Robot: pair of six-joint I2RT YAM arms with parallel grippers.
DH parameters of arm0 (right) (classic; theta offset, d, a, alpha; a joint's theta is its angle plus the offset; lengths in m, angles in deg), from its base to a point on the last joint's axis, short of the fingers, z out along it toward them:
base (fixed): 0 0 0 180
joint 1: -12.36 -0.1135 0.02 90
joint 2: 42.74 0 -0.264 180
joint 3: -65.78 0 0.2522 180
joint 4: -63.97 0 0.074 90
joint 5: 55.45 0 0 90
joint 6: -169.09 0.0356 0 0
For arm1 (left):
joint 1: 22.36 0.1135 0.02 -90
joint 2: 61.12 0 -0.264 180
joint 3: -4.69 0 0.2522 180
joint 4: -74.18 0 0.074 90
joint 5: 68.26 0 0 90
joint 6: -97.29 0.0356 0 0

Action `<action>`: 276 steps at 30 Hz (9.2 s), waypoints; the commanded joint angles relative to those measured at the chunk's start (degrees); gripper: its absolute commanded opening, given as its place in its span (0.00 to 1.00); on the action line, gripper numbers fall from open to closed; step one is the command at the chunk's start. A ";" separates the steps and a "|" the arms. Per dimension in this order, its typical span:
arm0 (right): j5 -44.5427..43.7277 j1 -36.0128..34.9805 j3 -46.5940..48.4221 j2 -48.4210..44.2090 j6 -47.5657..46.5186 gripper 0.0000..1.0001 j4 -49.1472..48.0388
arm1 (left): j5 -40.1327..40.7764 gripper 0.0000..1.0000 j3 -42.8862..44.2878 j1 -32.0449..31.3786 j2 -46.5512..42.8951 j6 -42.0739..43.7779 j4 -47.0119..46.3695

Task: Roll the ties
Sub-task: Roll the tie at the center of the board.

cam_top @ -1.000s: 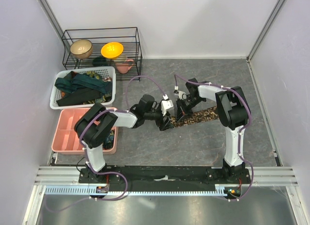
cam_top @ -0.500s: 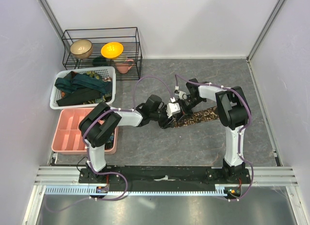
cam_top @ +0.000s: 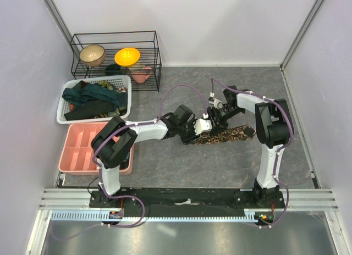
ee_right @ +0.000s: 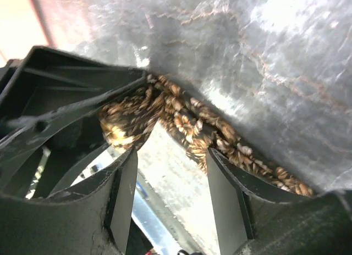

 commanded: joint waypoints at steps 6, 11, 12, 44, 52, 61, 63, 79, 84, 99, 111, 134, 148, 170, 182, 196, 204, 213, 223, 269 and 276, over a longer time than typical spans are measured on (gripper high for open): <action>10.32 -1.17 -2.36 -1.83 3.58 0.52 -4.71 | 3.46 0.15 5.27 -0.60 3.42 4.96 11.12; 11.55 -2.67 -0.78 0.02 6.14 0.50 -7.01 | 3.28 0.17 6.41 -0.60 4.56 4.96 12.53; 11.64 -2.67 -0.96 -0.15 6.22 0.50 -6.92 | 3.20 0.16 6.50 -0.69 4.65 4.96 12.79; -11.83 -1.44 -4.29 2.22 1.30 0.00 -6.48 | -12.09 0.75 6.40 1.33 4.56 -7.78 -5.75; -11.39 -1.61 -3.16 2.57 1.22 0.00 -7.45 | -11.40 0.57 7.90 0.89 7.46 -5.16 -1.90; -3.41 -0.83 2.30 2.49 -0.72 0.25 -3.15 | -1.65 0.28 9.22 0.19 4.56 2.85 13.65; -0.85 1.02 1.25 -0.06 -1.07 0.29 -1.30 | -0.85 0.27 9.13 0.10 4.47 3.64 14.46; 10.59 -1.69 -3.42 -0.86 7.02 0.46 -7.54 | 2.84 0.32 11.42 -2.80 6.41 3.38 15.87; 6.82 -2.14 -4.55 -0.07 5.70 0.40 -7.19 | 3.11 0.33 11.86 -3.06 7.11 3.12 16.13; 0.13 -0.82 -5.88 -1.03 2.44 0.43 -3.32 | 3.11 0.34 11.95 -3.15 7.81 2.94 16.49; 2.34 -0.91 -5.70 1.42 2.89 0.03 -3.95 | 2.49 0.46 12.47 -3.24 7.82 2.06 16.40; -15.43 0.06 -5.62 3.18 -2.04 0.00 -1.38 | -13.33 0.79 7.73 -0.16 5.44 -8.31 -7.06; -12.71 -3.11 1.06 6.53 0.07 0.00 -4.28 | -6.83 0.38 8.09 -1.22 5.54 -2.34 3.48; 6.89 0.15 0.62 -3.67 -0.37 0.49 2.66 | 0.29 0.19 10.10 -1.04 6.76 1.97 12.79; -4.53 -1.88 1.85 1.34 -2.83 0.23 2.05 | -1.99 0.27 10.80 -1.04 6.93 2.15 13.59; -14.90 -0.21 -0.25 3.62 2.34 0.00 -1.82 | -7.79 0.70 12.65 -0.43 6.32 -1.80 4.71; -18.94 0.14 1.58 5.91 3.94 0.00 -2.61 | -6.65 0.74 19.23 -0.52 11.58 -3.56 4.18; -17.11 0.23 2.65 7.58 2.80 0.00 -1.39 | -6.47 0.60 23.55 -0.96 14.67 1.27 11.03; 0.39 5.76 3.96 -1.38 2.27 0.29 3.10 | -6.03 0.19 18.45 -0.78 13.00 2.59 13.15; 6.98 4.80 -0.16 -3.14 0.68 0.54 1.53 | 1.88 0.27 17.22 -1.57 12.74 1.36 15.78; 6.81 2.61 -0.95 1.07 4.20 0.51 -2.43 | 1.35 0.29 16.96 -1.57 12.47 1.27 15.78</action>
